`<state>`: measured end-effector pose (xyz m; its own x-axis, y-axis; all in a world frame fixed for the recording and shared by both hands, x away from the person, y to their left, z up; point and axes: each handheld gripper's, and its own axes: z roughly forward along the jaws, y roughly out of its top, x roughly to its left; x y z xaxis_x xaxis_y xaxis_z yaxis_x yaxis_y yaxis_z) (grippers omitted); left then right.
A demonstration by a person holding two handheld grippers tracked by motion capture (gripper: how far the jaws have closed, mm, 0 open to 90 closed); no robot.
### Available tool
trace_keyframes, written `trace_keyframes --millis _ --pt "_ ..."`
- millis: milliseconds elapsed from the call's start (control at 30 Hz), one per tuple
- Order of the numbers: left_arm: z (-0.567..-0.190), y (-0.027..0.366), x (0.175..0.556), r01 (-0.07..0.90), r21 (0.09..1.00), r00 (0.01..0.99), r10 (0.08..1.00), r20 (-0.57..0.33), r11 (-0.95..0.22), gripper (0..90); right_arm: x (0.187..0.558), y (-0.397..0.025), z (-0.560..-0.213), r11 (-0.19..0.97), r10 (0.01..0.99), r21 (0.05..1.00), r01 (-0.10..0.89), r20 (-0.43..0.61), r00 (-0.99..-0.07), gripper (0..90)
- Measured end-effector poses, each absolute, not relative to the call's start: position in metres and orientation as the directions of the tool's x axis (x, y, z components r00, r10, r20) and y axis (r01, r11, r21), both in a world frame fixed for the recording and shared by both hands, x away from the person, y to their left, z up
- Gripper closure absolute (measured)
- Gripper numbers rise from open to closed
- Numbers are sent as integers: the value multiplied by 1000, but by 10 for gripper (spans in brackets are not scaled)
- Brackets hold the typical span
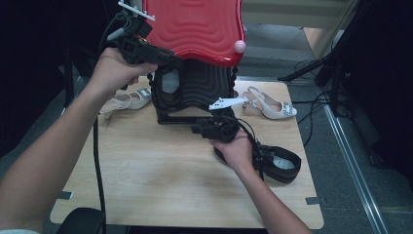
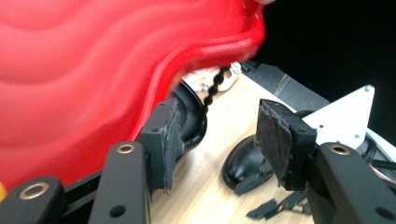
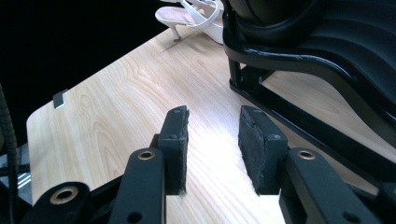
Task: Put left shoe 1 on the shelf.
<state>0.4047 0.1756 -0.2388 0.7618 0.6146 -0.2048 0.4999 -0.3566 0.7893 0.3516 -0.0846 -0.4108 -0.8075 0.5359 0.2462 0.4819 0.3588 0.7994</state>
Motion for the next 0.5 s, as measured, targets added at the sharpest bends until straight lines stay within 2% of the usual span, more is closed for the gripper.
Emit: trace_keyframes --millis 333,500 --pt "-274 179 379 523 774 758 609 -232 -357 453 331 -120 -415 362 536 789 497 260 -803 608" --pt "-297 178 370 531 764 761 604 -238 -368 450 322 -135 -422 384 511 759 525 299 -806 589"
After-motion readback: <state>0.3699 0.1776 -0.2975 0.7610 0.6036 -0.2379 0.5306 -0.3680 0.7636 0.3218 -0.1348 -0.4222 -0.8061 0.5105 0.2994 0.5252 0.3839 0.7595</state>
